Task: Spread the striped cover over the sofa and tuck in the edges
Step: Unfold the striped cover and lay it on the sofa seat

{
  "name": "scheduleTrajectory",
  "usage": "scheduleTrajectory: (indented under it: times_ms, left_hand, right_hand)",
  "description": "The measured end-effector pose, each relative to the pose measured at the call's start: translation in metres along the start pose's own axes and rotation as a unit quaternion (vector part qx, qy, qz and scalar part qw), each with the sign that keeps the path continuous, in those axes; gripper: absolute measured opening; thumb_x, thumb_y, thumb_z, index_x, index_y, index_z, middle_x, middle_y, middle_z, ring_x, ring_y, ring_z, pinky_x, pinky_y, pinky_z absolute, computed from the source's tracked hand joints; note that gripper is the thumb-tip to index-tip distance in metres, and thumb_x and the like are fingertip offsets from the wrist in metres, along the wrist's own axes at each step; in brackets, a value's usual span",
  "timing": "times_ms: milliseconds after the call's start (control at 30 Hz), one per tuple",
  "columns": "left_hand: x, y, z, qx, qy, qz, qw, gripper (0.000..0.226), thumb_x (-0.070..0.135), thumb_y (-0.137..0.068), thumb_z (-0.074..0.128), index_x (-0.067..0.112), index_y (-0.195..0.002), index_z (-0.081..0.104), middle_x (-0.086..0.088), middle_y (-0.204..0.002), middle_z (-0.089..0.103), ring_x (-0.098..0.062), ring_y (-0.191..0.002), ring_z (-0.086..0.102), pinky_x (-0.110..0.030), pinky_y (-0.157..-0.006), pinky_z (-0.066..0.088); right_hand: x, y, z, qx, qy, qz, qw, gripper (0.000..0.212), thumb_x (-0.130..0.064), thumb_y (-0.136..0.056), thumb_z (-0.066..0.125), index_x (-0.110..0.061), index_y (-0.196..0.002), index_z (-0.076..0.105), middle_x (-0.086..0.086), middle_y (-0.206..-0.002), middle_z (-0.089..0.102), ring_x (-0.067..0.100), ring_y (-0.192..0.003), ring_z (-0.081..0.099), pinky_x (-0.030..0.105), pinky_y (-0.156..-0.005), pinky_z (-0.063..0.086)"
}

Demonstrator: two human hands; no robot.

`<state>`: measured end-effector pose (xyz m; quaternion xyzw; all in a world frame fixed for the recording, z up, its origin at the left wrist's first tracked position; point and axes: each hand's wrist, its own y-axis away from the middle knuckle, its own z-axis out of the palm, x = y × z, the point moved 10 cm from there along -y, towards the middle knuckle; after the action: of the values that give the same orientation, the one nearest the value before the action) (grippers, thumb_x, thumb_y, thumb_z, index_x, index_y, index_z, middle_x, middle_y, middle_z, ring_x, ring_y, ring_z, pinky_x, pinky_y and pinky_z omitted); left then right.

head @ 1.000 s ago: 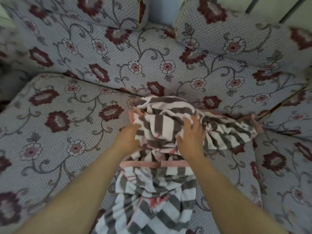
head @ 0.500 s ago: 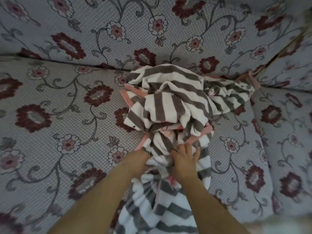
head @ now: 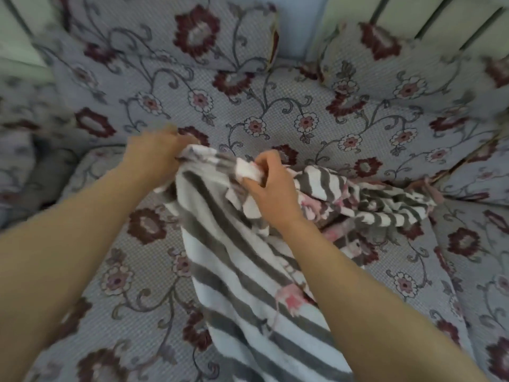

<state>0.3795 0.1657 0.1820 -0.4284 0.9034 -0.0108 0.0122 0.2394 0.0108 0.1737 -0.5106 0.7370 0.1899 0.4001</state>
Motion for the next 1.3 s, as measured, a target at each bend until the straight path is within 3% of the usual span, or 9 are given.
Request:
scheduleTrajectory:
  times_ms: [133,233,367,567,667,900,1133,1200,1300]
  left_hand:
    - [-0.079,0.032,0.018,-0.011,0.083,-0.116,0.990,0.025,0.008,-0.078,0.063,0.004,-0.103,0.063,-0.024,-0.111,0.055,-0.044,-0.094,0.058,-0.046,-0.075,0.048]
    - [-0.083,0.065,0.085,-0.132,0.132,-0.131,0.974,0.041,0.012,-0.083,0.061,0.008,-0.123,0.056,-0.021,-0.124,0.049,-0.040,-0.110,0.053,-0.044,-0.091,0.047]
    - [-0.023,0.103,0.155,-0.215,0.177,-0.097,0.955,0.054,0.013,-0.087,0.059,0.018,-0.138,0.042,-0.012,-0.138,0.040,-0.034,-0.118,0.051,-0.041,-0.091,0.047]
    - [0.117,0.180,0.250,-0.391,0.203,0.012,0.898,0.054,0.007,-0.094,0.048,0.022,-0.144,0.035,-0.007,-0.151,0.031,-0.027,-0.134,0.038,-0.038,-0.106,0.039]
    - [0.181,0.224,0.289,-0.458,0.190,0.066,0.866,0.056,0.006,-0.091,0.050,0.021,-0.143,0.034,-0.008,-0.146,0.033,-0.028,-0.130,0.039,-0.039,-0.103,0.041]
    - [0.234,0.267,0.344,-0.436,0.064,0.031,0.897,0.069,0.017,-0.078,0.067,0.024,-0.135,0.029,-0.005,-0.137,0.024,-0.031,-0.128,0.029,-0.050,-0.092,0.045]
    - [0.230,0.253,0.355,-0.417,0.006,0.064,0.907,0.033,0.002,-0.090,0.044,0.013,-0.121,0.050,-0.010,-0.121,0.053,-0.032,-0.115,0.049,-0.042,-0.089,0.046]
    - [0.215,0.242,0.339,-0.389,0.003,0.054,0.919,0.030,0.001,-0.089,0.044,0.011,-0.117,0.049,-0.011,-0.117,0.054,-0.031,-0.110,0.051,-0.041,-0.084,0.047]
    - [0.171,0.214,0.306,-0.344,-0.025,0.019,0.938,0.029,0.001,-0.088,0.047,0.013,-0.114,0.050,-0.011,-0.114,0.055,-0.031,-0.110,0.051,-0.042,-0.082,0.048]
  right_hand:
    - [0.025,0.003,0.034,-0.066,0.070,0.031,0.995,0.034,-0.027,-0.090,0.062,-0.018,-0.116,0.043,-0.001,-0.112,0.051,0.018,-0.102,0.051,0.030,-0.078,0.042]
    - [0.065,0.036,0.071,-0.164,0.137,0.060,0.975,0.044,-0.025,-0.093,0.057,-0.013,-0.132,0.041,0.007,-0.128,0.050,0.025,-0.115,0.050,0.032,-0.088,0.044]
    - [0.124,0.099,0.112,-0.306,0.228,0.096,0.919,0.054,-0.032,-0.093,0.056,-0.017,-0.141,0.036,0.008,-0.139,0.044,0.028,-0.125,0.045,0.042,-0.101,0.041]
    - [0.197,0.198,0.117,-0.406,0.295,0.135,0.854,0.043,-0.035,-0.090,0.058,-0.023,-0.129,0.046,0.001,-0.138,0.043,0.023,-0.129,0.040,0.038,-0.104,0.034]
    - [0.244,0.245,0.103,-0.435,0.327,0.179,0.820,0.056,-0.039,-0.089,0.056,-0.024,-0.139,0.035,0.004,-0.148,0.031,0.025,-0.135,0.031,0.045,-0.108,0.027]
    - [0.311,0.296,0.085,-0.386,0.399,0.202,0.807,0.088,-0.029,-0.080,0.071,-0.026,-0.144,0.010,0.006,-0.154,0.011,0.032,-0.140,0.019,0.062,-0.105,0.026]
    - [0.320,0.292,0.084,-0.350,0.436,0.176,0.810,0.039,-0.013,-0.092,0.048,-0.013,-0.131,0.042,0.012,-0.142,0.031,0.033,-0.130,0.032,0.055,-0.099,0.036]
    - [0.312,0.283,0.078,-0.320,0.386,0.204,0.841,0.038,-0.015,-0.096,0.038,-0.009,-0.134,0.037,0.014,-0.136,0.044,0.031,-0.124,0.044,0.046,-0.093,0.042]
    - [0.276,0.259,0.081,-0.305,0.224,0.218,0.900,0.032,-0.018,-0.098,0.037,-0.010,-0.129,0.034,0.009,-0.097,0.060,0.029,-0.096,0.060,0.039,-0.079,0.043]
